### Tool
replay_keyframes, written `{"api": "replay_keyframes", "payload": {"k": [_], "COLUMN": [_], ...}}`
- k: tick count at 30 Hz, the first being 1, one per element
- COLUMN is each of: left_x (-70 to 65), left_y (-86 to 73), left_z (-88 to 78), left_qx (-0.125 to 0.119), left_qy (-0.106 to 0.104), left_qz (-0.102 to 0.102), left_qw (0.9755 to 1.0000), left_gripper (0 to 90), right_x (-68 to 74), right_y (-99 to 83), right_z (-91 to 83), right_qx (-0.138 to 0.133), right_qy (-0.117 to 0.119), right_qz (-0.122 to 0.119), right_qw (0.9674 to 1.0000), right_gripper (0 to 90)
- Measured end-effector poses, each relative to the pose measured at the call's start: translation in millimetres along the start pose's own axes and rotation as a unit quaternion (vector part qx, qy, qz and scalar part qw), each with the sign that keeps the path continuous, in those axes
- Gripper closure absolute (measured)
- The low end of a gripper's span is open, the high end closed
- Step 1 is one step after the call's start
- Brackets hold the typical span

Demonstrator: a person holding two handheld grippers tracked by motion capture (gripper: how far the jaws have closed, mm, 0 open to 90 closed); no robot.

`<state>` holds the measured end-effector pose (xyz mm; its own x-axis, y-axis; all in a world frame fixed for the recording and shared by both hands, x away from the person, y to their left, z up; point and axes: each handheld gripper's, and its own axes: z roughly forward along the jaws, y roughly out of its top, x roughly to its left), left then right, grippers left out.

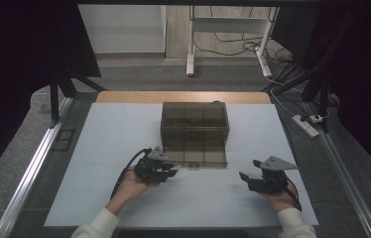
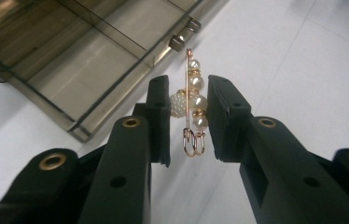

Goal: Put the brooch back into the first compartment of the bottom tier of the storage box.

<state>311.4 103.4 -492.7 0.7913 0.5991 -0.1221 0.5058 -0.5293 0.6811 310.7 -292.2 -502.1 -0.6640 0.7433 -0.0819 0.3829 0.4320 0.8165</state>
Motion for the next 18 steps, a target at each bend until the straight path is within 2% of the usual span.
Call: {"api": "replay_keyframes", "payload": {"k": [8, 11, 18], "left_x": [5.2, 6.9, 8.6], "left_y": [0.7, 1.3, 2.6], "left_z": [-8.9, -11.4, -14.2], "left_qx": [-0.019, -0.031, -0.031], "left_qy": [0.007, -0.011, 0.006], "left_qz": [-0.009, -0.019, -0.015], "left_qw": [0.9997, 0.9993, 0.9994], "left_gripper": [70.0, 70.0, 70.0], "right_x": [0.4, 0.5, 0.5], "right_y": [-0.3, -0.3, -0.7], "right_z": [0.9, 1.2, 2.1], "right_qx": [0.002, 0.002, 0.008], "right_qy": [0.005, 0.006, 0.006], "right_qz": [0.001, 0.001, 0.000], "right_qw": [1.0000, 1.0000, 1.0000], "right_gripper": [27.1, 27.1, 26.7]}}
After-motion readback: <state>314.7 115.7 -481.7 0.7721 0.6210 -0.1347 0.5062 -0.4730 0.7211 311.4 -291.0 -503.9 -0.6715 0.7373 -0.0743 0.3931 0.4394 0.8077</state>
